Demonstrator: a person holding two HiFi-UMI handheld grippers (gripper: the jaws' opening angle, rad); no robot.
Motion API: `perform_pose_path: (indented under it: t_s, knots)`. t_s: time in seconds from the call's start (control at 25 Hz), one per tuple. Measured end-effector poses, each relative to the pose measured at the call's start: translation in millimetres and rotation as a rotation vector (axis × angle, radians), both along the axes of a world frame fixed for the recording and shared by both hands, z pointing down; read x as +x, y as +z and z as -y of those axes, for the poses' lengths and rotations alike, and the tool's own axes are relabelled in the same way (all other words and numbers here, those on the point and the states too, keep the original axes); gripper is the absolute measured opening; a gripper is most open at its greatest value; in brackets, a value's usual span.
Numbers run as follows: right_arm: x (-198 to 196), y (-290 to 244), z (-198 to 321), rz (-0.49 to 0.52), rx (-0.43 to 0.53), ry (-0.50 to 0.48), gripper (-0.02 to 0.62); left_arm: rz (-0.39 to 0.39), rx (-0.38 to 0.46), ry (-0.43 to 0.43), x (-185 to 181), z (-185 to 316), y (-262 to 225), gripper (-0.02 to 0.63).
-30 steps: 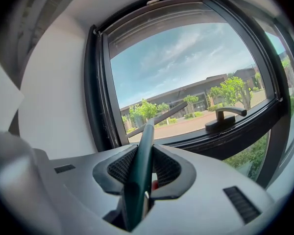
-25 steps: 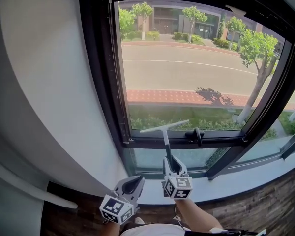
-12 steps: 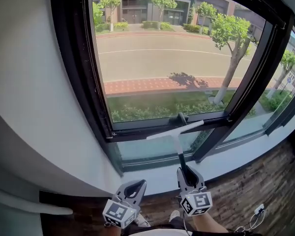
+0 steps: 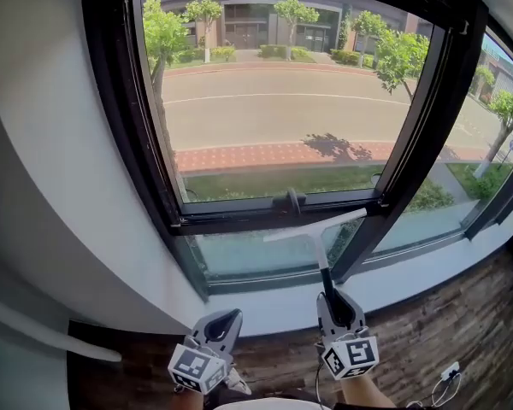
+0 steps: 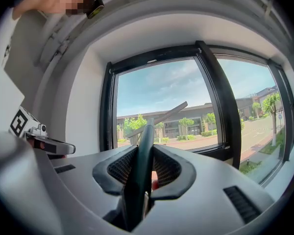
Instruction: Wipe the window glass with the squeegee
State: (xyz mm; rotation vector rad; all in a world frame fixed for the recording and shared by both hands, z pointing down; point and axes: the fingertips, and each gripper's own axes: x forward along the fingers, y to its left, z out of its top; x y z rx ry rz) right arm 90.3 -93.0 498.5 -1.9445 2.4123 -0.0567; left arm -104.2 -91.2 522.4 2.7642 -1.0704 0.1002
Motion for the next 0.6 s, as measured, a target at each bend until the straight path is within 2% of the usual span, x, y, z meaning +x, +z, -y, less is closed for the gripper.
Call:
perform_pose_path:
  t_s: [0.16,0.28,0.44,0.6]
  knots:
    - [51.8,-10.3,-40.4,0.003,0.004,-0.011,0.100,-0.018,-0.013,0.009,54.0,-44.1,-4.5,0.018]
    - [82.2,-14.0,-68.9,0.016,0.033,-0.023,0.100,0.011,-0.001,0.009,86.6,-77.0,-6.0,0.018]
    - [108.9,-10.3,-99.9,0.040,0.032,-0.045,0.100,0.033,0.000,-0.012,107.9,-113.1,-10.6,0.018]
    - [126.6,-14.9,-119.4,0.047,0.031,-0.054,0.100,0.043,0.014,-0.044,113.7,-135.5,-22.4,0.018]
